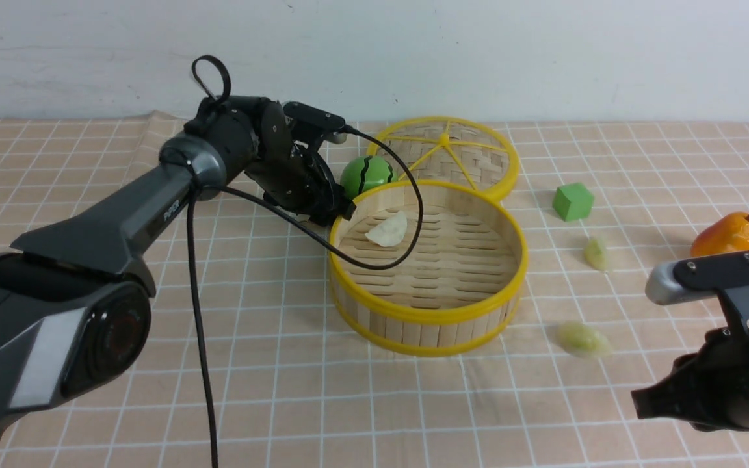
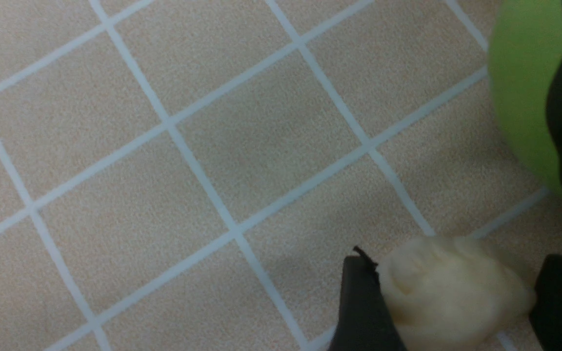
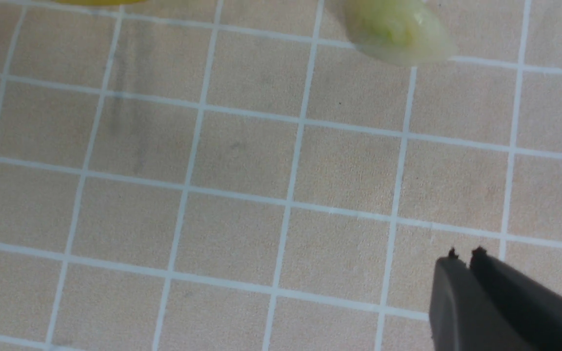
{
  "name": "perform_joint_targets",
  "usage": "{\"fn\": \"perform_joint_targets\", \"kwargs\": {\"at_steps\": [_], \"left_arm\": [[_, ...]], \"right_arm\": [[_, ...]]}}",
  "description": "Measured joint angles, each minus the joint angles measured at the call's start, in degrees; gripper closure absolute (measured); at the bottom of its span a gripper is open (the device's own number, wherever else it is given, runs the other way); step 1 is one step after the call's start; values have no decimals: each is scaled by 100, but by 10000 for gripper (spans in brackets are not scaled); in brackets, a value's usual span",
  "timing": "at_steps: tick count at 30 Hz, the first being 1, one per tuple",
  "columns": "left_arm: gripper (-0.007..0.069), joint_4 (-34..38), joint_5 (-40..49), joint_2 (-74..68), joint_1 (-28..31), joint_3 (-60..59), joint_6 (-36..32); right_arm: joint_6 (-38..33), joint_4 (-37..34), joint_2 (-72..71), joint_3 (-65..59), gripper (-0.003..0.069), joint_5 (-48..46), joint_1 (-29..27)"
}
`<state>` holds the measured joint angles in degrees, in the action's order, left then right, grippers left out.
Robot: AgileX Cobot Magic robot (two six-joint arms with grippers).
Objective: Put the dumplings into the steamer on the table with the brown tablecloth.
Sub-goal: 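Reach for and grasp a dumpling on the table with the left gripper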
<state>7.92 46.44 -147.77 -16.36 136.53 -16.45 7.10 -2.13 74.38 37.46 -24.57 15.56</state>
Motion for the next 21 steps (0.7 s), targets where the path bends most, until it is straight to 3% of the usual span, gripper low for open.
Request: {"fn": "perform_joint_targets", "kwargs": {"at_steps": [5, 12, 17, 18, 19, 21], "left_arm": [[226, -71, 216, 0, 0, 26, 85], [259, -744, 969, 207, 0, 32, 986], [433, -960, 1369, 627, 6, -1, 1187], [552, -942, 1539, 846, -1, -1, 1229], [619, -897, 1732, 1013, -23, -1, 1275], [638, -830, 2133, 1230, -86, 10, 1344]], "right_arm": [[0, -17, 54, 0, 617, 4, 0], [0, -83, 56, 0, 613, 23, 0], [0, -191, 60, 5, 613, 29, 0], [0, -204, 60, 5, 613, 29, 0], [0, -204, 60, 5, 612, 29, 0], [0, -204, 60, 5, 610, 29, 0]]}}
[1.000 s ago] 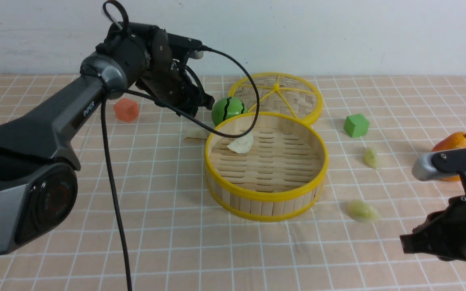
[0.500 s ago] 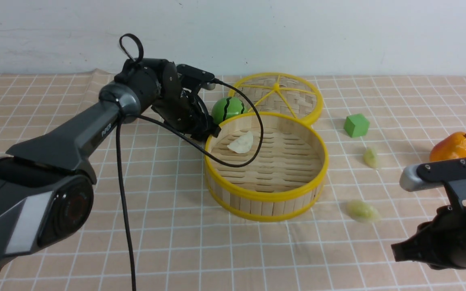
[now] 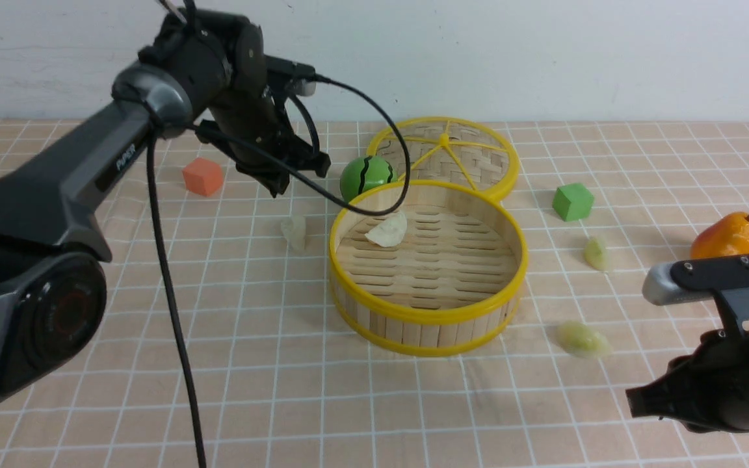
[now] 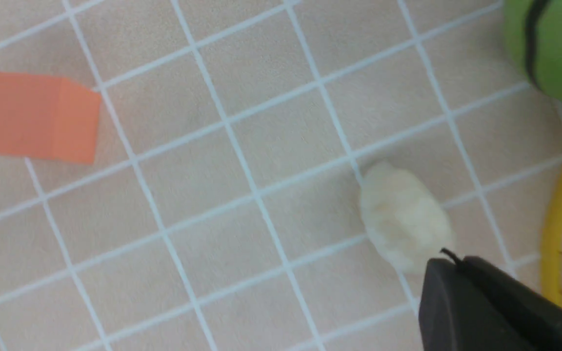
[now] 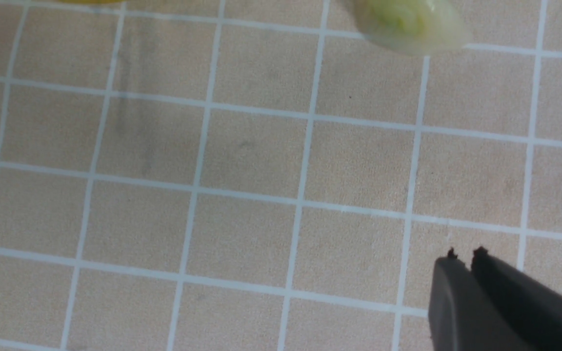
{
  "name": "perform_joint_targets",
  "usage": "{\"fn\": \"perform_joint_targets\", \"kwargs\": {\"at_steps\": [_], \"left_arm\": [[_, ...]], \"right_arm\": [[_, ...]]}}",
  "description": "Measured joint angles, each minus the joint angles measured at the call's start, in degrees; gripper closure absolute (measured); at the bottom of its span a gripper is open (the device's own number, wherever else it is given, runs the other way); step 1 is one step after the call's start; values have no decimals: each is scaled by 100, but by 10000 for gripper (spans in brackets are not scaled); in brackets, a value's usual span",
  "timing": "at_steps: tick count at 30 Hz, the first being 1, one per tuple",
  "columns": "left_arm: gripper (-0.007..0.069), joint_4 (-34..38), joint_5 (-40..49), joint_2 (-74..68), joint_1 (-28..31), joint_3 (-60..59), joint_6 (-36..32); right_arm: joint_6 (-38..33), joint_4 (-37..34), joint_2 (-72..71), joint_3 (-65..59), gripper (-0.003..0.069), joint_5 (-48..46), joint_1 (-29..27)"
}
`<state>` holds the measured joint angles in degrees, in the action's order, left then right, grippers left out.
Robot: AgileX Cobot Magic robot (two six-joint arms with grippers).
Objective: Put the dumplings into the steamer on the table with the brown tablecloth.
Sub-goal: 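Reach for and grasp a dumpling on the table with the left gripper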
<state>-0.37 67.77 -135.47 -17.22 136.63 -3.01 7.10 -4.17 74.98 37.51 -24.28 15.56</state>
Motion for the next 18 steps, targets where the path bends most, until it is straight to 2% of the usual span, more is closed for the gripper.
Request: {"fn": "perform_joint_targets", "kwargs": {"at_steps": [5, 10, 12, 15, 16, 18], "left_arm": [[638, 102, 293, 172, -158, 21, 145], [629, -499, -178, -184, -188, 21, 1296], [586, -747, -345, -380, -170, 21, 1705], [465, -1009, -498, -715, -151, 21, 2102], [455, -1022, -512, -735, -151, 21, 2102], [337, -1075, -672, -867, -142, 41, 2162]], "right_arm": [[0, 0, 0, 0, 606, 10, 0], [0, -59, 0, 0, 603, 17, 0], [0, -76, 0, 0, 601, 17, 0], [0, -89, 0, 0, 600, 19, 0], [0, -89, 0, 0, 600, 19, 0], [0, -89, 0, 0, 600, 25, 0]]}}
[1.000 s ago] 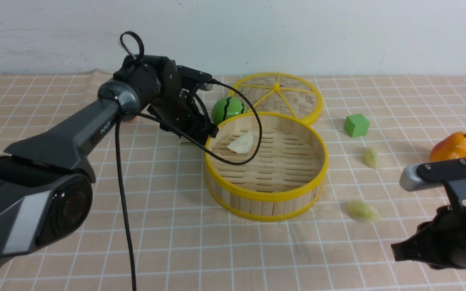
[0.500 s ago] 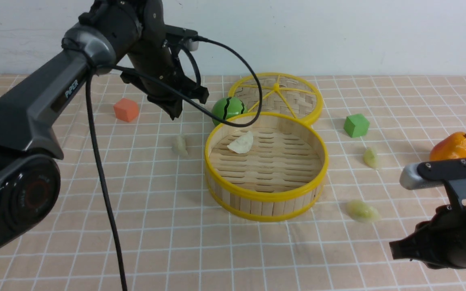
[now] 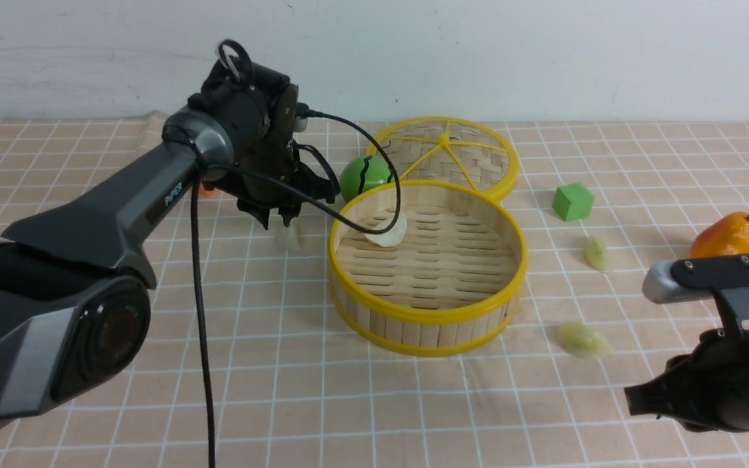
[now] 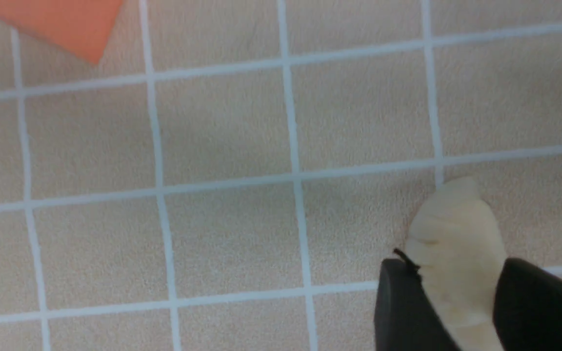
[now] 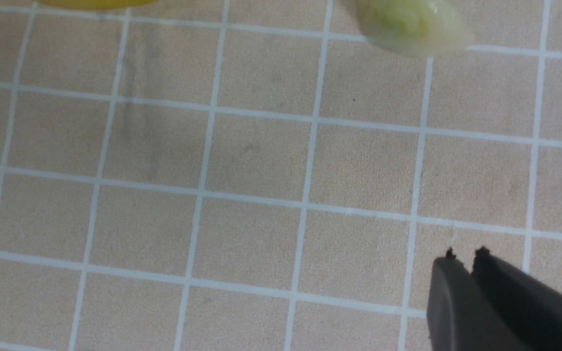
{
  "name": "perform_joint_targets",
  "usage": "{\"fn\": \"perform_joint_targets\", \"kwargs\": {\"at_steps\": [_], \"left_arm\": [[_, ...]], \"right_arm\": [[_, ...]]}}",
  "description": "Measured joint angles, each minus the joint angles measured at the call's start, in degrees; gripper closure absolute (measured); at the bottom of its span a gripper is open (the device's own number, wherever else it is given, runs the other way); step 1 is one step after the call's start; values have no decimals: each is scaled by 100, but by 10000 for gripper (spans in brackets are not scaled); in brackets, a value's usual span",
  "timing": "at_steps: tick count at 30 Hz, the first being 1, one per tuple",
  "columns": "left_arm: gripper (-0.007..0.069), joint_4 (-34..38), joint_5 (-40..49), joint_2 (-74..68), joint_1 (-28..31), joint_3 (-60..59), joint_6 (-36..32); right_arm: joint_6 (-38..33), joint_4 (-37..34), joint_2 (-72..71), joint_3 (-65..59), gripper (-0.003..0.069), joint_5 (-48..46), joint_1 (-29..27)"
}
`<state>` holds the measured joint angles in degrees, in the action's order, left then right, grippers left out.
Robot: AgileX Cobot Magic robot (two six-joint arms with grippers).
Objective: Put the dumplings into the steamer on the table with the brown tablecloth.
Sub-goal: 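Reach for and grasp a dumpling on the table with the left gripper, then place the dumpling into the bamboo steamer basket with the left gripper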
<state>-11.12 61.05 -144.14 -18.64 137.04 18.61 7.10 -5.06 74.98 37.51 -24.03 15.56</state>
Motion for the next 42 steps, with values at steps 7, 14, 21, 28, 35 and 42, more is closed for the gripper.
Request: {"fn": "perform_joint_targets", "kwargs": {"at_steps": [7, 14, 21, 28, 35, 42], "left_arm": [[351, 125, -255, -94, 0, 45, -5], [545, 118, -249, 14, -6, 2, 6], [367, 138, -270, 268, 18, -9, 37], [261, 157, -317, -94, 18, -4, 144], [398, 158, -358, -198, 6, -4, 302], [398, 1277, 706, 691, -143, -58, -491]], "right_arm": [[0, -18, 0, 0, 596, 9, 0], [0, -39, 0, 0, 596, 14, 0], [0, -97, 0, 0, 596, 14, 0], [0, -159, 0, 0, 596, 14, 0], [0, -169, 0, 0, 592, 14, 0], [0, -169, 0, 0, 589, 14, 0]]}}
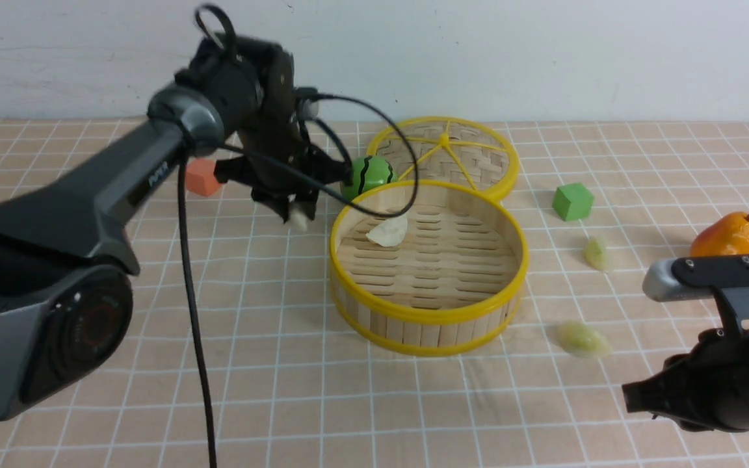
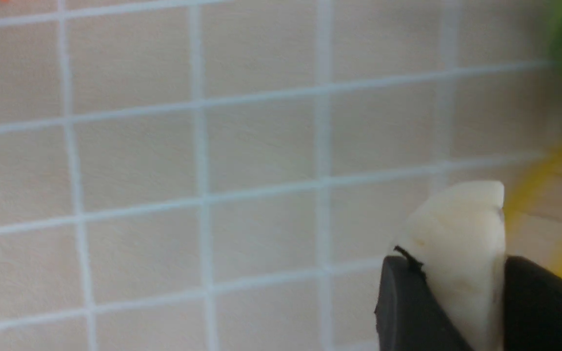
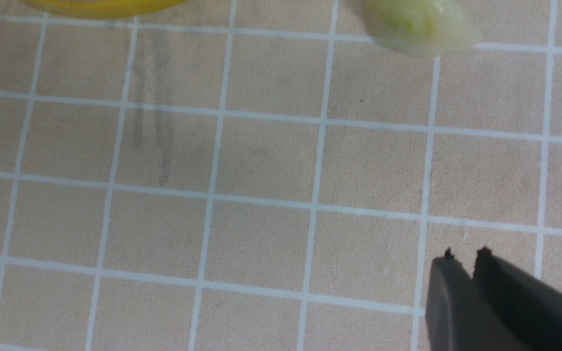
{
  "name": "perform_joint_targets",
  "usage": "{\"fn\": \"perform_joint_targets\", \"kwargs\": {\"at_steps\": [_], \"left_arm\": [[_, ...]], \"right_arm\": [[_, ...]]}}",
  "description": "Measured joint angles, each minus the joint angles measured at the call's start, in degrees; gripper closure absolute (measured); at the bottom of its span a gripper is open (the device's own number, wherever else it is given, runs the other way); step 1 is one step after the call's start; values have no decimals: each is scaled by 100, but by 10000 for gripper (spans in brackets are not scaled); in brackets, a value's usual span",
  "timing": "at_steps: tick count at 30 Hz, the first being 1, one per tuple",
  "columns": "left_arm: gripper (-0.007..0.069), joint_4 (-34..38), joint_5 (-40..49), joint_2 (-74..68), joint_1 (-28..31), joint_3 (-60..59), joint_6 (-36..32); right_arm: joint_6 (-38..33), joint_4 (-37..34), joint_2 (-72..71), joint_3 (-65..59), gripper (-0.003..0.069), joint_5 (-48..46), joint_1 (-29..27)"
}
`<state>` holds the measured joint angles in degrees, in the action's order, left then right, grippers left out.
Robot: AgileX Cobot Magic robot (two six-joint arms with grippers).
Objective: Put the dumplings into the steamer on the table with the brown tablecloth.
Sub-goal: 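Place the dumpling into the bamboo steamer basket with the left gripper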
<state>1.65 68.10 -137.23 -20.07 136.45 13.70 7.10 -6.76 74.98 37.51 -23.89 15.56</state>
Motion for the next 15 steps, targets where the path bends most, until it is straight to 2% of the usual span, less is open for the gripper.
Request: {"fn": "perform_joint_targets", "kwargs": {"at_steps": [2, 4, 7, 8, 12, 15], "left_arm": [[398, 781, 185, 466, -314, -16, -558], [398, 1040, 218, 634, -634, -119, -831], [398, 954, 266, 610, -963, -245, -959], [398, 694, 300, 509, -1088, -378, -923], [398, 175, 324, 202, -1155, -596, -748], [398, 98, 318, 48, -1155, -610, -720]], "right_arm": [[0, 0, 0, 0, 589, 0, 0], [0, 0, 0, 0, 589, 0, 0], [0, 5, -5, 6, 589, -39, 0], [0, 5, -29, 6, 589, -124, 0], [0, 5, -196, 41, 589, -214, 0], [-2, 18, -260, 52, 589, -221, 0]]}}
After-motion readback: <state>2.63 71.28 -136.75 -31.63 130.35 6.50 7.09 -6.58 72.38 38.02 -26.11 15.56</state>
